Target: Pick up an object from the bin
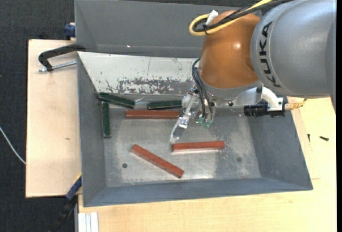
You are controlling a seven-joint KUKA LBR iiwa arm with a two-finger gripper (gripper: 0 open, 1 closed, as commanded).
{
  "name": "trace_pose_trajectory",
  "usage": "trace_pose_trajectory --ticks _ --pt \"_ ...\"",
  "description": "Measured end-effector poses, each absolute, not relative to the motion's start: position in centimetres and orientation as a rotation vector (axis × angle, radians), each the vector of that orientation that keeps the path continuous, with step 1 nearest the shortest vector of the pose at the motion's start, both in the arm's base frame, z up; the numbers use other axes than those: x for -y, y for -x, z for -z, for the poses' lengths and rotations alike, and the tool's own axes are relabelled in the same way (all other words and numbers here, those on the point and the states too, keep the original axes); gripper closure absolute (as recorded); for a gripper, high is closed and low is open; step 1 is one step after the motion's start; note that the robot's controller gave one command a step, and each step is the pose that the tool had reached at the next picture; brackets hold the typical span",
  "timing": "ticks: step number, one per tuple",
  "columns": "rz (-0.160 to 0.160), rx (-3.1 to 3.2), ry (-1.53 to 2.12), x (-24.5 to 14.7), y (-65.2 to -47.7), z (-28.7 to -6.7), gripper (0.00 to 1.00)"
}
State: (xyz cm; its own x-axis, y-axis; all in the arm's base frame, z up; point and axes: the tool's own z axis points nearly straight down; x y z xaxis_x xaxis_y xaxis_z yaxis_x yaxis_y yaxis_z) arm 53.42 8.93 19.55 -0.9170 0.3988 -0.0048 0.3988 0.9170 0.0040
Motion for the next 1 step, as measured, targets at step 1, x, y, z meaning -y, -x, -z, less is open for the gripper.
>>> trace_pose_trajectory --ticks 1 --pt "-0.003 -3.072 -0.639 -8.92 -53.37 -19.46 0.00"
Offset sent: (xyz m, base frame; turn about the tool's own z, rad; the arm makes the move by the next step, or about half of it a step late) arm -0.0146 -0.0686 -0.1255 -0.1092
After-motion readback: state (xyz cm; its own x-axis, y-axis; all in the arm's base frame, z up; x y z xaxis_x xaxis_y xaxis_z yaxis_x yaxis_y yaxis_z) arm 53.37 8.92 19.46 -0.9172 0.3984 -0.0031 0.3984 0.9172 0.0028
